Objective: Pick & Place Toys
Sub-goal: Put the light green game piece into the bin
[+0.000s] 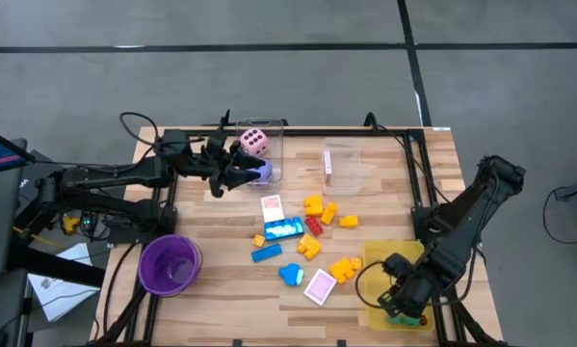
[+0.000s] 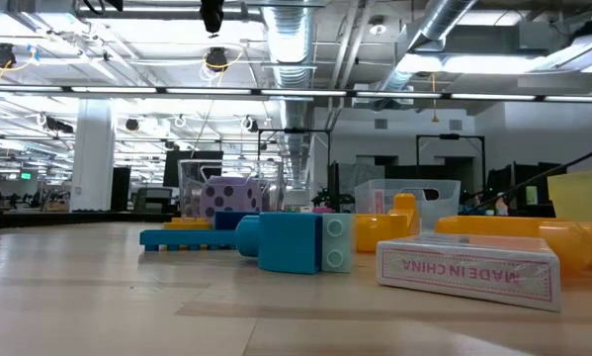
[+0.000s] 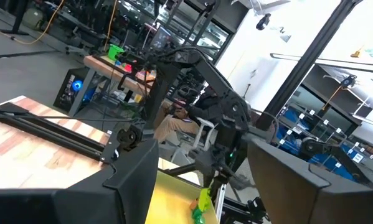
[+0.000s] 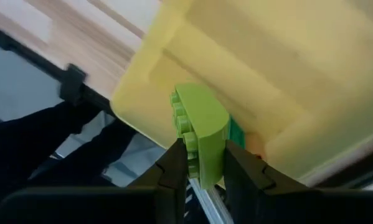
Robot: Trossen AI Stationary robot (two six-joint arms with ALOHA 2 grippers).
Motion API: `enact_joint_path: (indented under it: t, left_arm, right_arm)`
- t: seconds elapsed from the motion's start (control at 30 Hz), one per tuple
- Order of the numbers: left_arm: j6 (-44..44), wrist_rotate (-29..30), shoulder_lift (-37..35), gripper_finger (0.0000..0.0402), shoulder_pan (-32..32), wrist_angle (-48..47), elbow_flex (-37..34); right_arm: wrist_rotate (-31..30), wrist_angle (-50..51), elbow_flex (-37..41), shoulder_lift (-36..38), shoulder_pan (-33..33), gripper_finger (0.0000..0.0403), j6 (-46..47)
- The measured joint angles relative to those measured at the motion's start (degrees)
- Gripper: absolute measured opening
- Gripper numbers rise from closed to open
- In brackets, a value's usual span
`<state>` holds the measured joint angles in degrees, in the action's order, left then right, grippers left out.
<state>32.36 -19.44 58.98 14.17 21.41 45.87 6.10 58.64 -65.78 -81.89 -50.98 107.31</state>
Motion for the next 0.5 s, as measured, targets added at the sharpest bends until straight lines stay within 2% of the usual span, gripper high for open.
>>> enact_joint_path:
  t: [0.13, 0.5]
  left_arm:
    - [0.02, -0.02, 0.00, 0.0243, 0.00, 0.00, 0.00]
    - [0.02, -0.06, 0.00, 0.0239, 0.00, -0.09, 0.00]
  right_arm:
    - [1.96, -0.93, 0.00, -2.19, 0.00, 0.0072, 6.29]
    - [1.56, -5.91, 0.00, -5.72, 0.86, 0.0072, 19.23]
